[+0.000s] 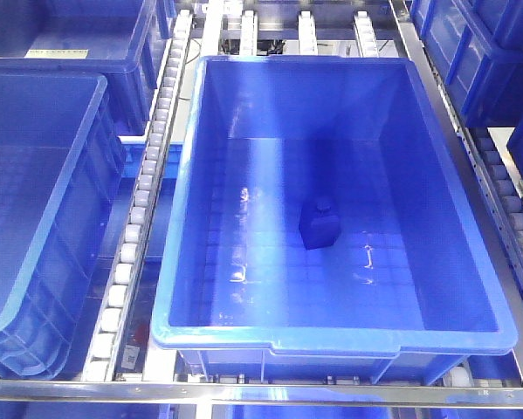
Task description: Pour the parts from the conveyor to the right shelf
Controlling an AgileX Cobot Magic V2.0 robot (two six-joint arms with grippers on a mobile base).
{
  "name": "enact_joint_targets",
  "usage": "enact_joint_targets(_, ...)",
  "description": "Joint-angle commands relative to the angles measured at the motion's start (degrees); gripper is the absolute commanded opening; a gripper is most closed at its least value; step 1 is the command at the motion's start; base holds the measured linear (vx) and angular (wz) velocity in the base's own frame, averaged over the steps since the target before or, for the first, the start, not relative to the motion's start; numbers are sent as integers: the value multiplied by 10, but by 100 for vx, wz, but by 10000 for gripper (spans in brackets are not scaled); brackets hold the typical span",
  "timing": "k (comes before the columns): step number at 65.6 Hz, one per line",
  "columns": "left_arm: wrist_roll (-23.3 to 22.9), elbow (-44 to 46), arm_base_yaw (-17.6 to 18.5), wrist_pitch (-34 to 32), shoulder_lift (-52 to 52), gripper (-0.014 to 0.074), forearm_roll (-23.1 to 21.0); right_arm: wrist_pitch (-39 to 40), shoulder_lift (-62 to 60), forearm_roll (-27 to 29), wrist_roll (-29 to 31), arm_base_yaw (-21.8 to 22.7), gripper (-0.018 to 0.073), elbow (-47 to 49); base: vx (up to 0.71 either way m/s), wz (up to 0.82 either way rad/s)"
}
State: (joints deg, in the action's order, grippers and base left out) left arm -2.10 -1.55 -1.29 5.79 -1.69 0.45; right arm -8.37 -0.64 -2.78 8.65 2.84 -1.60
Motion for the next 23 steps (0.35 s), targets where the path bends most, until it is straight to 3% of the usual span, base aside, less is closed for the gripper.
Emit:
enact_joint_targets(1, -5, 11, -1, -45, -8, -6, -5, 44, -8, -5, 1, 0, -9, -5, 0, 0)
enact_joint_targets(23, -5, 11, -1, -45, -8, -6, -5, 44, -8, -5, 1, 0, -9, -5, 0, 0)
